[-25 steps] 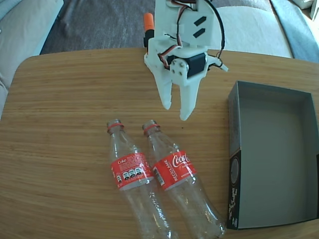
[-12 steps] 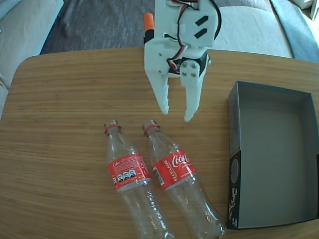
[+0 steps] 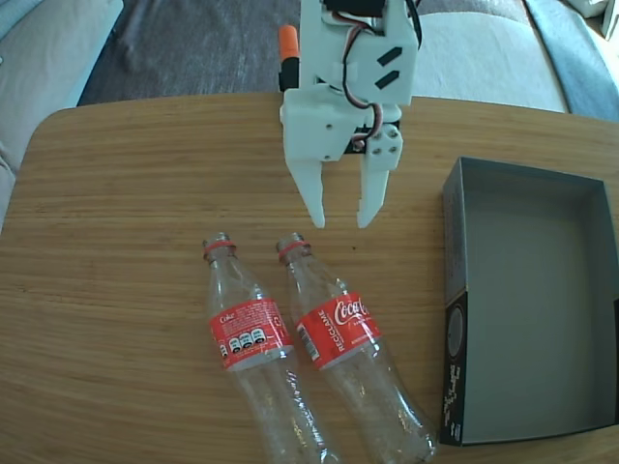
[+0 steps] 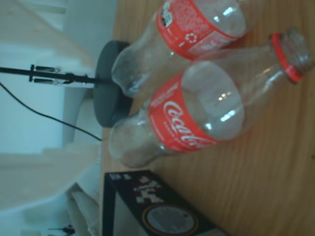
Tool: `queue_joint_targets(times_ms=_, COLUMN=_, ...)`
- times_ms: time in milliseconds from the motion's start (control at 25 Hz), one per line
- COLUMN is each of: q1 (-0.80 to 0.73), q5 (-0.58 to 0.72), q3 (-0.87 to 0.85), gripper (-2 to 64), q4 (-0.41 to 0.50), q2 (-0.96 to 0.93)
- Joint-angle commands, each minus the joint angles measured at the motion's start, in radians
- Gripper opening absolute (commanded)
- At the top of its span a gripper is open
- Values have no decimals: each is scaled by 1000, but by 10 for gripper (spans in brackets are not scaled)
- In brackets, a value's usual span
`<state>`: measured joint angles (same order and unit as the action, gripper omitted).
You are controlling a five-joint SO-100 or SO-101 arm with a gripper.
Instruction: Grasp the bottles and put them in the box.
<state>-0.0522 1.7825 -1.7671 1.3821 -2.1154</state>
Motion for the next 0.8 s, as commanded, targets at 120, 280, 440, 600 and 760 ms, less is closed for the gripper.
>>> queue_joint_targets(times_ms=120, q1=-5, q5=117, q3=-38, gripper=141, q4=-5, q2=2)
queue_joint_targets(times_ms=280, q1=5, q5=120, q3=-100, gripper=147, q4=-5, q2=2)
queue_joint_targets(times_ms=440, q1=26, q5=118, q3=-147, gripper=149, q4=-17, q2=3)
queue_joint_targets(times_ms=600, q1=60, q5=120, q3=-169, gripper=149, q4=-92, q2=21)
queue_joint_targets(times_ms=760, q1=91, q5=169, q3=-123, gripper=149, q4=-114, q2=100)
